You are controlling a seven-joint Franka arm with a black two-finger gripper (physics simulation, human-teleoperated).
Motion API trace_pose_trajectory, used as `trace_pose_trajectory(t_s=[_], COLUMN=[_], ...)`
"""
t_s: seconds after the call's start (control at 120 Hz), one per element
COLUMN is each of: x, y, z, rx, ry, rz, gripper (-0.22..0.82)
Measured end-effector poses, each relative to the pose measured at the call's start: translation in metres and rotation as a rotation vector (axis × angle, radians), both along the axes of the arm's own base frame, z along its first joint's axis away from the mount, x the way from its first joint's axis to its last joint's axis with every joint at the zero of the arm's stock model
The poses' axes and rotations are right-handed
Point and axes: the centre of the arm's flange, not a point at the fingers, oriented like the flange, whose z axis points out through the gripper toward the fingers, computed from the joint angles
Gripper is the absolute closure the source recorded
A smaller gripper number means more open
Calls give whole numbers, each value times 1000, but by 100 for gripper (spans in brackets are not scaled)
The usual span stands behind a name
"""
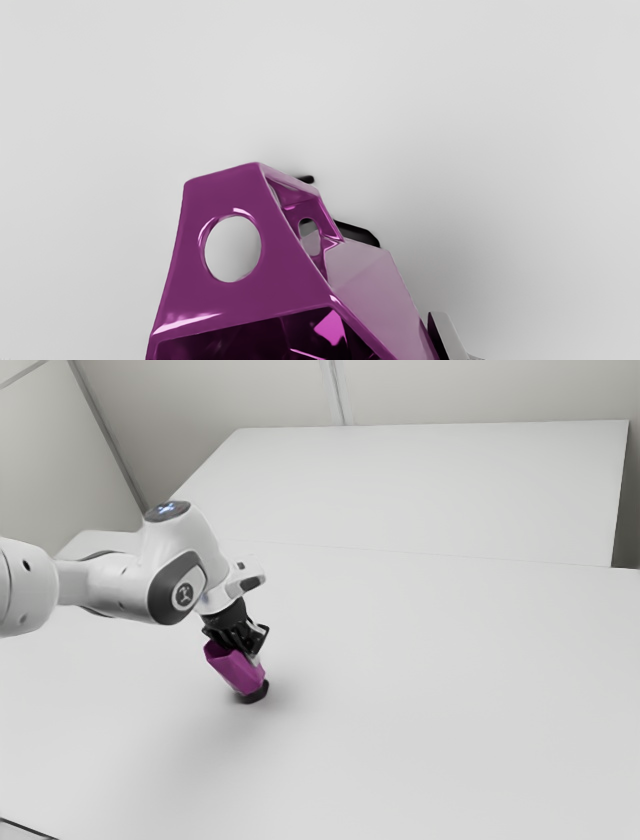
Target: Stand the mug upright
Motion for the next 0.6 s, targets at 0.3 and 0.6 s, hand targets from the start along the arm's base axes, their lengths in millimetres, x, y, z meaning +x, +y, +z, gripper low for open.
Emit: trace_pose_trajectory(t_s=[0.3, 0.6], x=[1, 2], y=[0, 0], z=[-12, -18], rx=[0, 0], ry=[18, 28], rz=[36, 58], gripper=[78, 78])
